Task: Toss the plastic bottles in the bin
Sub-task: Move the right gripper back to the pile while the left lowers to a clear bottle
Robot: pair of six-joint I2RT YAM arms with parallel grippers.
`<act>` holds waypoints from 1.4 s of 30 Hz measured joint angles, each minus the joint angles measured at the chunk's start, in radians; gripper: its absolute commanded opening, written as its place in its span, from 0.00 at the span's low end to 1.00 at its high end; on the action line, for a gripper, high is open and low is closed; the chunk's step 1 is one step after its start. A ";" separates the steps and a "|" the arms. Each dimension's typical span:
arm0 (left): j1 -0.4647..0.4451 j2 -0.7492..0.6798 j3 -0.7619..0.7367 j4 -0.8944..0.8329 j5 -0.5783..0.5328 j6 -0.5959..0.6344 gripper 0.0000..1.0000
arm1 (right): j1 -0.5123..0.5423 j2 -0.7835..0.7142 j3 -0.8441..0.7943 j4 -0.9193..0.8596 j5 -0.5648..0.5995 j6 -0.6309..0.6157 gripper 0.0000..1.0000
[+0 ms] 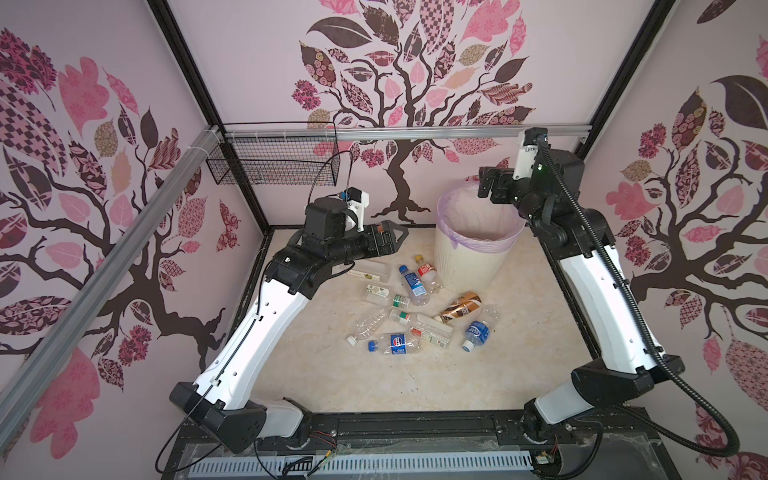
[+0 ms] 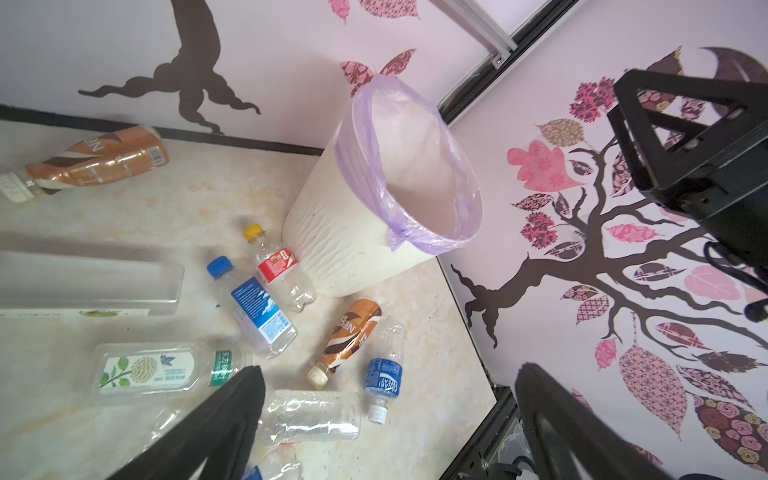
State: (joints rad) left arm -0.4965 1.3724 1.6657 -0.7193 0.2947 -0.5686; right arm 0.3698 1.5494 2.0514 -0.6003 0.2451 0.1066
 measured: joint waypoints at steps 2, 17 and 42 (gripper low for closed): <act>0.000 0.000 -0.013 -0.037 -0.010 0.017 0.98 | 0.021 0.000 -0.031 -0.003 -0.007 0.002 1.00; -0.002 -0.094 -0.430 -0.198 -0.121 0.065 0.98 | 0.312 -0.151 -0.440 0.008 -0.074 -0.008 0.99; 0.097 0.118 -0.689 -0.027 -0.169 0.068 0.98 | 0.423 -0.186 -0.796 0.045 -0.161 0.047 1.00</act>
State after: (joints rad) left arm -0.4000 1.4902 0.9771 -0.7467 0.1253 -0.5007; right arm 0.7929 1.3636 1.2556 -0.5556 0.0845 0.1539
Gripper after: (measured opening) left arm 0.982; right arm 0.995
